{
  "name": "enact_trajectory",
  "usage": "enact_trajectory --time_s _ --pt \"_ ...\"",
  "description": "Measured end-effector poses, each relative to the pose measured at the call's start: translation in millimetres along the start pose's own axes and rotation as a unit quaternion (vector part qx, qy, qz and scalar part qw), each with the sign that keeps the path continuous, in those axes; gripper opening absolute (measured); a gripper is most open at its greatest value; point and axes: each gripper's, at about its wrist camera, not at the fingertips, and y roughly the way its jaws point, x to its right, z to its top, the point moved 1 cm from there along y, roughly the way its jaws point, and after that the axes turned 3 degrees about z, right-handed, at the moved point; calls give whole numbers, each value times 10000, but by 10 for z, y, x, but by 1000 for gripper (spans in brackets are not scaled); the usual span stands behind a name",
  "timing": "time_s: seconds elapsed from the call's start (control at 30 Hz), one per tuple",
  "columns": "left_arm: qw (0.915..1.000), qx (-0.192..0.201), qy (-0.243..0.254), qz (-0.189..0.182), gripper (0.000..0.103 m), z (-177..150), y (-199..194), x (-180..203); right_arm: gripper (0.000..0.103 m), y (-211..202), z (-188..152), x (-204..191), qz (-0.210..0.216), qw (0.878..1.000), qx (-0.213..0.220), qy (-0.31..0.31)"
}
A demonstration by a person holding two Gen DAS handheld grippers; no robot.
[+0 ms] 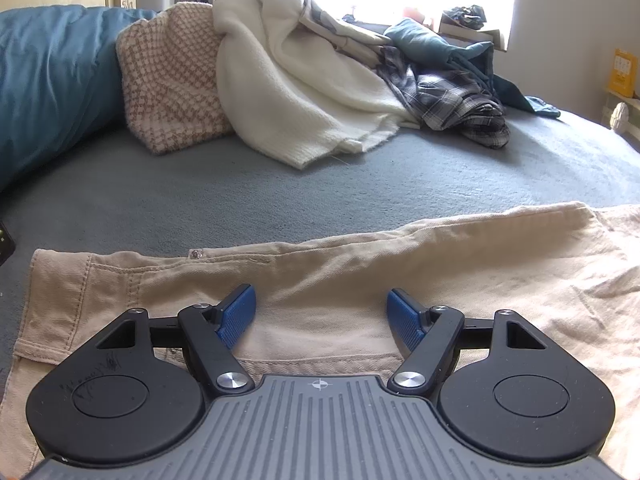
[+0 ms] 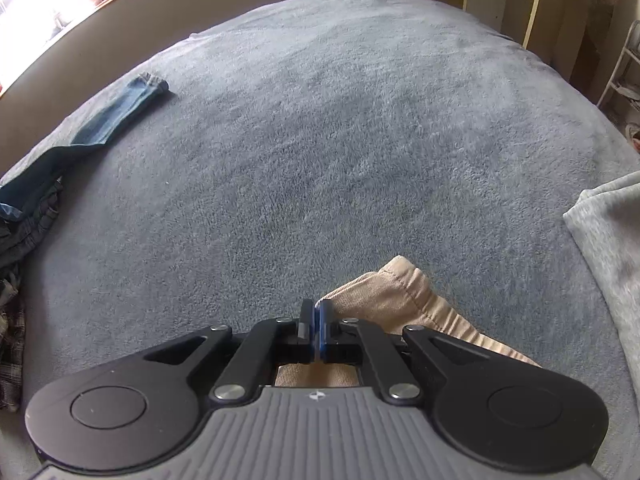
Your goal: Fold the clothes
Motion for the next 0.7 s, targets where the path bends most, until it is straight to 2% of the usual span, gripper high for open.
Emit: enact_trajectory --time_s 0.17,0.2,0.27,0.37,0.47,0.57,0.63,0.7 --pt "10000 0 13 39 73 3 1 4 11 171 -114 175 245 9996 -38 159" --pt "10000 -3 15 43 73 5 1 6 13 132 -119 224 378 9990 55 244" --pt "10000 -10 12 52 73 11 2 8 26 -22 -132 303 579 9970 379 338" --pt "10000 -22 10 87 73 23 5 12 28 -289 -189 293 772 9946 690 81" --pt "9999 -17 -17 105 73 26 8 3 28 -486 -362 118 1250 9900 433 -498" --pt "9999 3 -39 134 73 19 13 -5 27 -595 -687 -233 1555 9767 16 -1478" --pt "9999 5 -69 149 73 22 16 -10 26 -557 -957 -488 1602 9638 -300 -2109" --pt "9997 10 -87 237 73 28 19 -20 25 -387 -1166 -700 1453 9544 -653 -2526"
